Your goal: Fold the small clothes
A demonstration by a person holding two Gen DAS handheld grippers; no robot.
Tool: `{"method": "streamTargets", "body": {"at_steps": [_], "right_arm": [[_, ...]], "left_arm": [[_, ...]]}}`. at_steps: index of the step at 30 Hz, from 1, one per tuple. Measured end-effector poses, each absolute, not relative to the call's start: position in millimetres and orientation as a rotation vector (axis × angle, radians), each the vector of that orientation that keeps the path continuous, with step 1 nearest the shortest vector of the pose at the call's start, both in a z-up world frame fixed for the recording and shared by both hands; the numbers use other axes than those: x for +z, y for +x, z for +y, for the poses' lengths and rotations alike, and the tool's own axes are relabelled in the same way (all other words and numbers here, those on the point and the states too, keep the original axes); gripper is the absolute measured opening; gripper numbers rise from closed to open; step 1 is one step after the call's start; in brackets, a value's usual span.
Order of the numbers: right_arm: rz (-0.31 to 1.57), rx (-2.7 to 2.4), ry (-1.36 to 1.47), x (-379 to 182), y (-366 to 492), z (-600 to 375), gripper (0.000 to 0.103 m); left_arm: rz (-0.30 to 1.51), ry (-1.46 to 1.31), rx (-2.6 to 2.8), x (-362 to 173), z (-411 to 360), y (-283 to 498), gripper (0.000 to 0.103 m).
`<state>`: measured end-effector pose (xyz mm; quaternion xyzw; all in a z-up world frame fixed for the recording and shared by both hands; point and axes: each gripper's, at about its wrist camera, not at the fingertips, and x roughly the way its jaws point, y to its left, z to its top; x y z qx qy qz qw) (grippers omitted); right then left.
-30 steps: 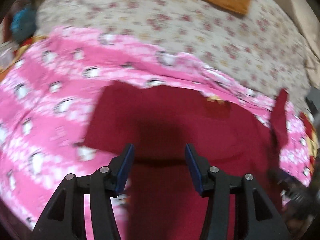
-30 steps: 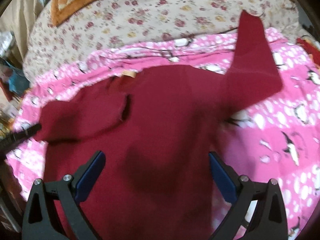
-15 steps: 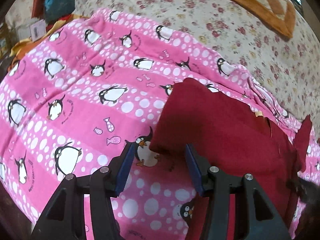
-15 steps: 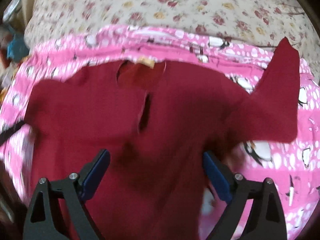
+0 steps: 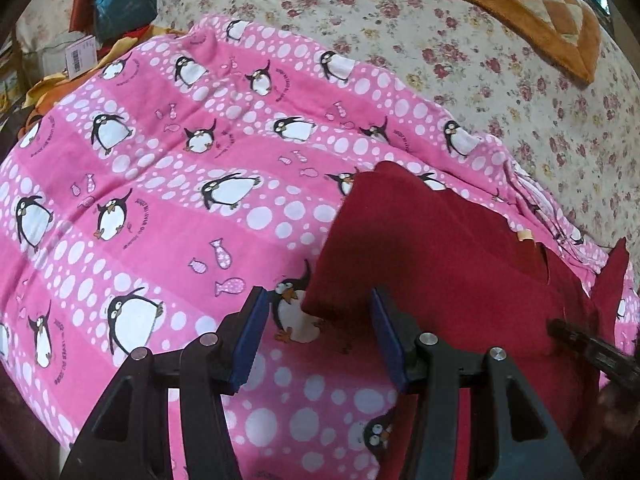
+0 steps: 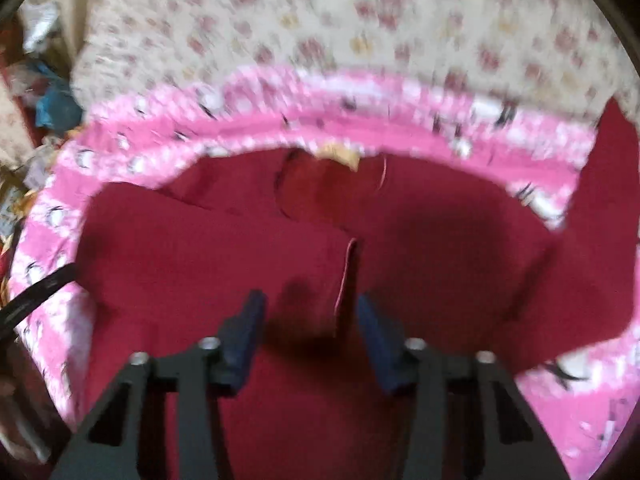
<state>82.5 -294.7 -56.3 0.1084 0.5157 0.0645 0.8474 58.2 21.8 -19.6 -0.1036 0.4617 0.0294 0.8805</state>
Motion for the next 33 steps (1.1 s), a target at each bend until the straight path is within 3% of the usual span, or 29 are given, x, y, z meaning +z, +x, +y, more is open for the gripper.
{"method": "streamTargets", "body": {"at_steps": [2,3,14,26,33], "right_arm": [[1.087,0.130,0.254,-68.6,93.5,-295.8,0.026],[1.074,0.125,0.251,-66.8,93.1,-295.2,0.009],[0.839,0.052,0.222,5.2,74.8,-338.7,0.008],[0.981,-0.138,0.164,-55.4,78.3,-389.9,0.008],[0.924,-0.158,0.140,-41.3,78.1,-391.7,0.008]], "left_arm": [[0.967,-0.220,0.078,-21.7,27.4,59.6,0.032],[0.970,-0.225,0.085,-22.6,29.9,60.1,0.032],[0.992,-0.219,0.078,-26.7,24.4,60.5,0.032],[1.025,-0.186,0.023,-34.5,7.9,62.6,0.032],[0.970,-0.244,-0.040,-24.2,6.7,59.8,0.032]]}}
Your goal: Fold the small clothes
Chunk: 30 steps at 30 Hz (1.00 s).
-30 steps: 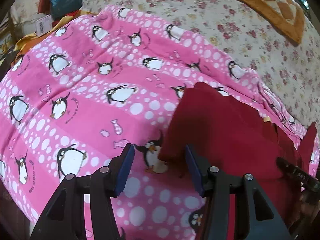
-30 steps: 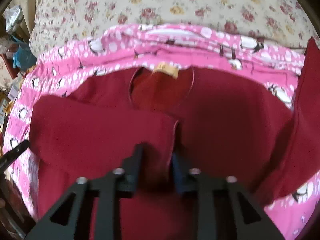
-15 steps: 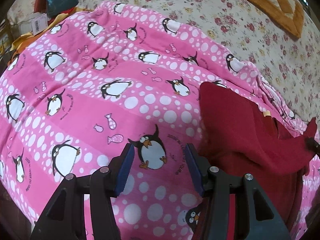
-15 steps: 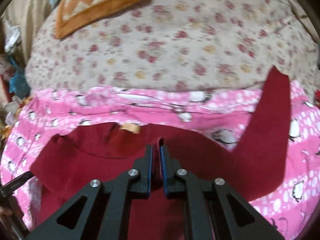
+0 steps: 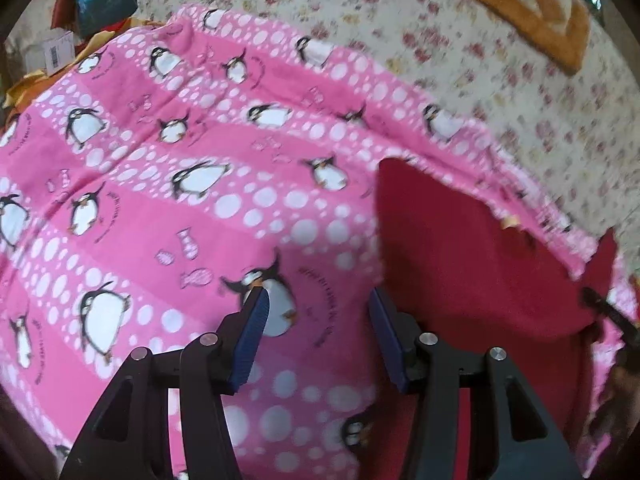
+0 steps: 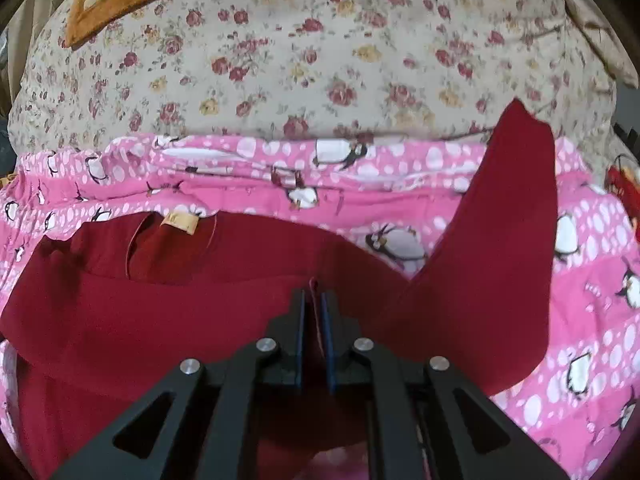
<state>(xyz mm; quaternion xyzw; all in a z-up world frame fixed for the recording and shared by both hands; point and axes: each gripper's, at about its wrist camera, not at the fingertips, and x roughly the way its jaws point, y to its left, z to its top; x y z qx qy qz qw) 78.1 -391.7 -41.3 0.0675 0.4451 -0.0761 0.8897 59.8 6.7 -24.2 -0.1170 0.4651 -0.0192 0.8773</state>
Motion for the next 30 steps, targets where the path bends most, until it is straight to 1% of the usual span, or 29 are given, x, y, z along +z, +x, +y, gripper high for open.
{"method": "streamTargets", "body": {"at_steps": [5,11,19,22,24,25,28,30], "right_arm": [[0.949,-0.158,0.152,-51.5,77.9,-392.7,0.008],[0.959,-0.145,0.146,-57.8,76.5,-394.1,0.008],[0.905,-0.120,0.169,-42.5,76.3,-398.4,0.008],[0.871,-0.124,0.166,-35.8,75.8,-400.0,0.008],[0.851,-0.175,0.122,-34.6,75.2,-401.5,0.002],[0.843,-0.199,0.102,-36.3,74.7,-404.2,0.002],[0.915,-0.214,0.170,-55.3,76.5,-424.4,0.001],[0.927,-0.194,0.205,-61.4,71.1,-430.9,0.001]], "left_arm": [[0.924,-0.314,-0.113,-13.8,2.0,62.9,0.032],[0.959,-0.389,-0.165,-22.0,-5.0,78.9,0.032],[1.038,-0.293,-0.089,-45.6,-13.5,90.2,0.031],[1.030,-0.273,-0.085,-46.6,-15.2,90.3,0.030],[1.023,-0.244,-0.079,-46.1,-18.3,89.5,0.030],[1.026,-0.239,-0.077,-47.3,-19.1,90.1,0.030],[1.027,-0.235,-0.073,-48.7,-20.4,89.4,0.030],[1.028,-0.236,-0.073,-48.7,-20.3,90.6,0.030]]}}
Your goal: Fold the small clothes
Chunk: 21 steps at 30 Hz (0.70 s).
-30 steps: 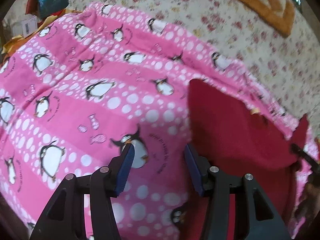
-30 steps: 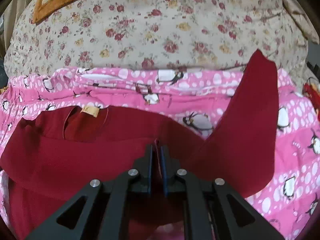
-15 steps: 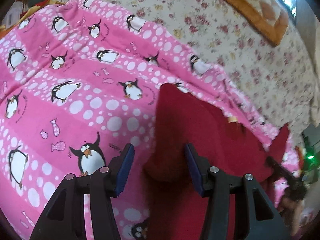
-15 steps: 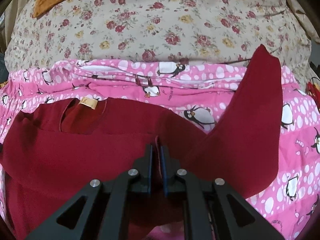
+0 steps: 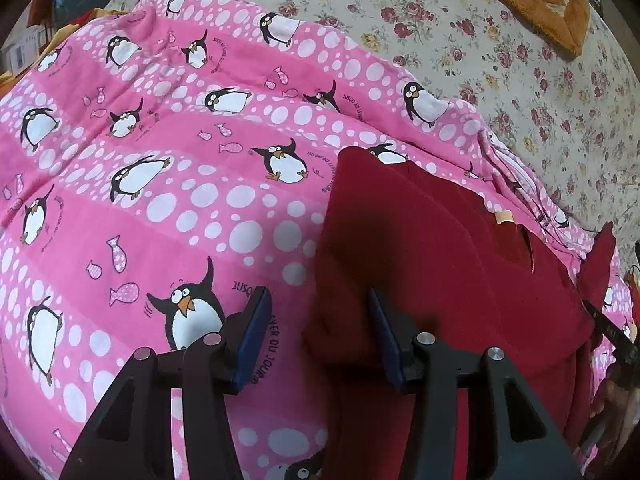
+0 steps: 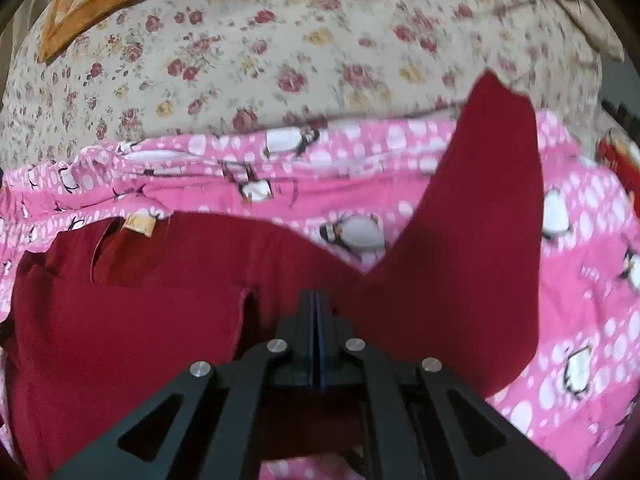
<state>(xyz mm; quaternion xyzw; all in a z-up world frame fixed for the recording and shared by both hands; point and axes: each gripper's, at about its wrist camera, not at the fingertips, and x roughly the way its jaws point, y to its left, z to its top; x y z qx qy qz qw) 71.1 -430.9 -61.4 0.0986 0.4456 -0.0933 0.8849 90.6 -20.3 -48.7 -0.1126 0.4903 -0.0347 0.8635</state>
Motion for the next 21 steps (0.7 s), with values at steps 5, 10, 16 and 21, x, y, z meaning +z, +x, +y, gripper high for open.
{"method": "streamTargets", "body": {"at_steps": [5,10,16,21], "right_arm": [[0.896,-0.129,0.297,-46.8,55.9,-431.9,0.039],[0.879,-0.064,0.293,-32.3,44.2,-415.5,0.047],[0.880,-0.062,0.296,-29.8,38.8,-410.2,0.048],[0.887,-0.064,0.322,-31.7,43.0,-414.6,0.048]], "left_arm": [[1.037,-0.271,-0.078,-46.9,-16.7,88.8,0.030],[1.012,-0.315,-0.071,-38.0,-4.2,82.0,0.030],[1.035,-0.280,-0.051,-45.4,-6.4,84.2,0.030],[1.028,-0.250,-0.040,-47.0,-10.4,85.2,0.030]]}}
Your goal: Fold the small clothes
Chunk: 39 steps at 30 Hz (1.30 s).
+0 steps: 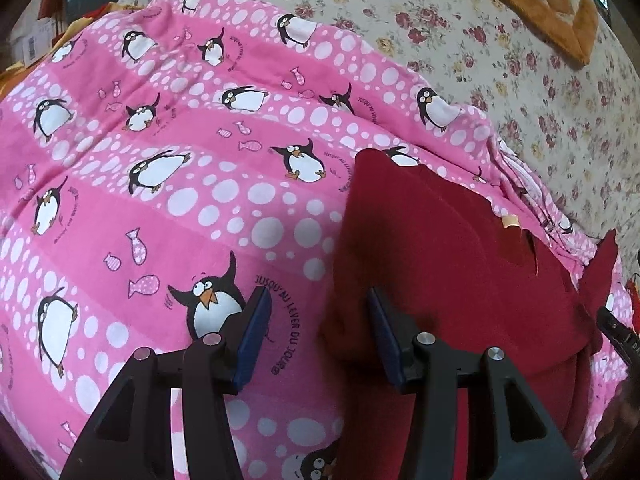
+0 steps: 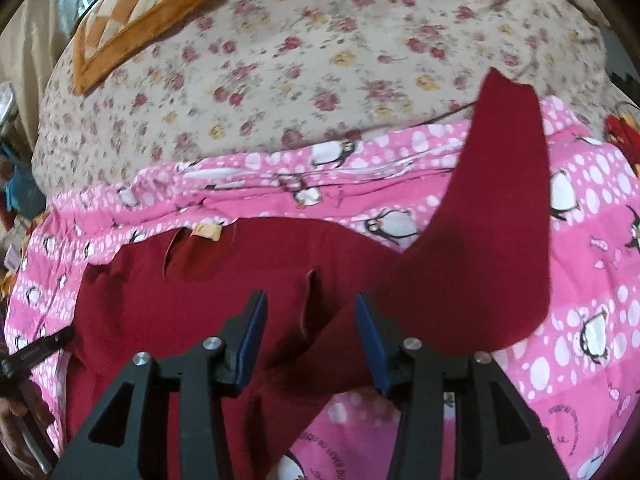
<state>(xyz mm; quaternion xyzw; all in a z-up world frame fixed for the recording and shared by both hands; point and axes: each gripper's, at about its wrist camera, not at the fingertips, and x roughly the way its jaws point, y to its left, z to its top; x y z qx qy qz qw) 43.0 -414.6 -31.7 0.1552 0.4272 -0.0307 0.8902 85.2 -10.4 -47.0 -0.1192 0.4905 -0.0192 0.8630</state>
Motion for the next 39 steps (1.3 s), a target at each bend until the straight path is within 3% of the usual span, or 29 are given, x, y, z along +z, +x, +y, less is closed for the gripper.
{"method": "streamTargets", "body": {"at_steps": [4,6,14,17,22,26,33,39], "right_arm": [[0.956,-0.042,0.221,-49.1,65.2,-391.8,0.045],[0.994,-0.055,0.184,-58.9,74.8,-386.2,0.012],[0.982,-0.098,0.126,-73.3,69.6,-393.2,0.009],[0.962,-0.075,0.227,-58.0,62.3,-405.5,0.016],[0.902,-0.142,0.357,-32.4,33.2,-448.4,0.043],[0.900,-0.208,0.402,-26.8,21.4,-484.5,0.045],[0.923,-0.240,0.426,-39.6,51.7,-498.5,0.061],[0.980,-0.334,0.390,-65.1,96.3,-505.6,0.061]], "left_arm": [[1.023,-0.259,-0.043,-47.6,-9.8,84.7,0.030],[1.022,-0.269,-0.049,-47.2,-8.1,84.3,0.030],[1.033,-0.270,-0.049,-48.0,-11.5,86.0,0.031],[1.024,-0.288,-0.052,-44.5,-8.7,83.8,0.031],[0.934,-0.320,-0.091,-24.0,-6.4,72.5,0.031],[0.863,-0.293,-0.133,-9.9,-16.1,64.8,0.031],[0.852,-0.292,-0.173,-8.4,-24.5,66.0,0.031],[0.887,-0.310,-0.167,-17.0,-22.7,72.6,0.031]]}}
